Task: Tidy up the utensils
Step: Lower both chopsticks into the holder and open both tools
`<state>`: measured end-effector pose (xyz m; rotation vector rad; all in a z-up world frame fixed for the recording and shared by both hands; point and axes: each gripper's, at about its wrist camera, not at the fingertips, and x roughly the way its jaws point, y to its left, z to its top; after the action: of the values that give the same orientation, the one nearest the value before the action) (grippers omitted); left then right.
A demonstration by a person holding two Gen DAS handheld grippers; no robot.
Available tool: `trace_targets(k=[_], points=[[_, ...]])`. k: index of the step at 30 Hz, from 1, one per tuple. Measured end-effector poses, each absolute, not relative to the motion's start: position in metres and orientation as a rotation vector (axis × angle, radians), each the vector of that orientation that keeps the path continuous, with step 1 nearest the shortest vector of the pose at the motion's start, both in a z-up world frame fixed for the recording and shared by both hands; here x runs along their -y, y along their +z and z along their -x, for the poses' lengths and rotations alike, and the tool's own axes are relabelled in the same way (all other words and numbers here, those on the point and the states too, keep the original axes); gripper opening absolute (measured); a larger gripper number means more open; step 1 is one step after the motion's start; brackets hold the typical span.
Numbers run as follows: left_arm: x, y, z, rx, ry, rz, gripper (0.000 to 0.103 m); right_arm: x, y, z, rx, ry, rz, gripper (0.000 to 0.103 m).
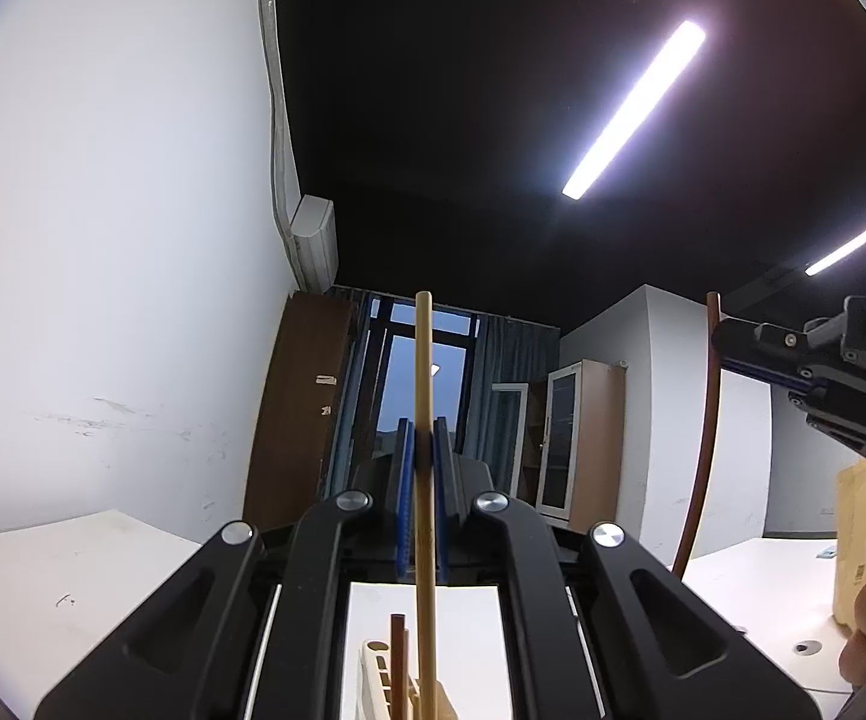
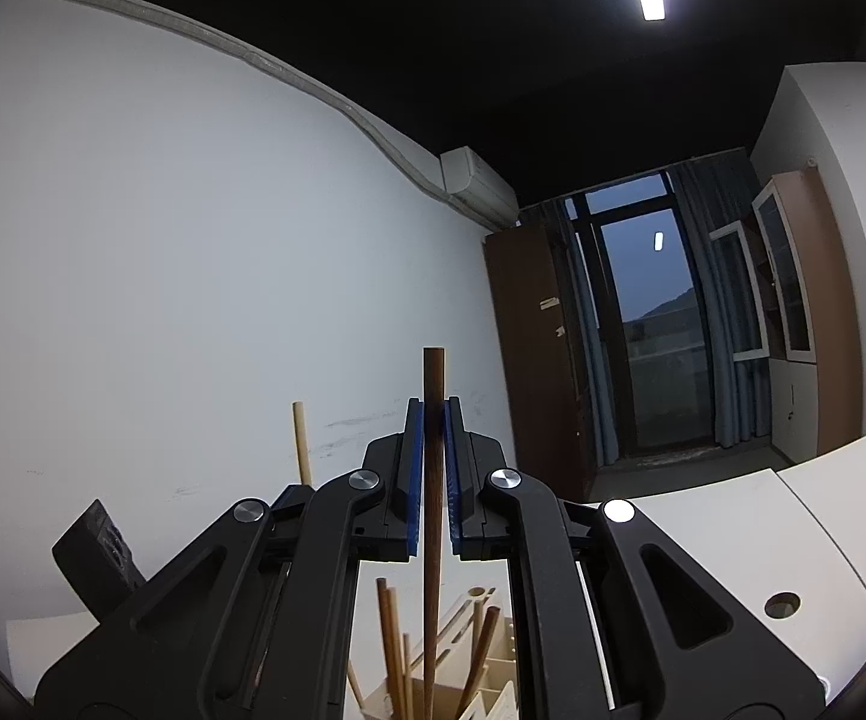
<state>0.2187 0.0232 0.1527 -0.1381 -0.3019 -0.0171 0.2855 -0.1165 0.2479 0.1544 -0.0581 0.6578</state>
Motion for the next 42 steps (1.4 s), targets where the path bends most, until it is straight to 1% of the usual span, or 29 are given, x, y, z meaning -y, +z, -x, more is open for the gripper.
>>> trace_targets(k=[9,16,36,42], points=[[-0.015,0.137,-0.236,0.238,-0.008,0.097,0.006,0.089,0.227,-0.317,-0.053,0.645,-0.078,0.006],[-0.017,0.133,-0.239,0.195,-0.016,0.097,0.006,0.077,0.213,-0.315,-0.113,0.641,-0.038,0.006],[-0.023,0.126,-0.243,0.118,-0.032,0.108,0.006,0.074,0.186,-0.317,-0.211,0.597,0.009,0.006],[-0.024,0.121,-0.248,0.085,-0.04,0.111,0.006,0.078,0.187,-0.316,-0.231,0.578,0.01,0.007]])
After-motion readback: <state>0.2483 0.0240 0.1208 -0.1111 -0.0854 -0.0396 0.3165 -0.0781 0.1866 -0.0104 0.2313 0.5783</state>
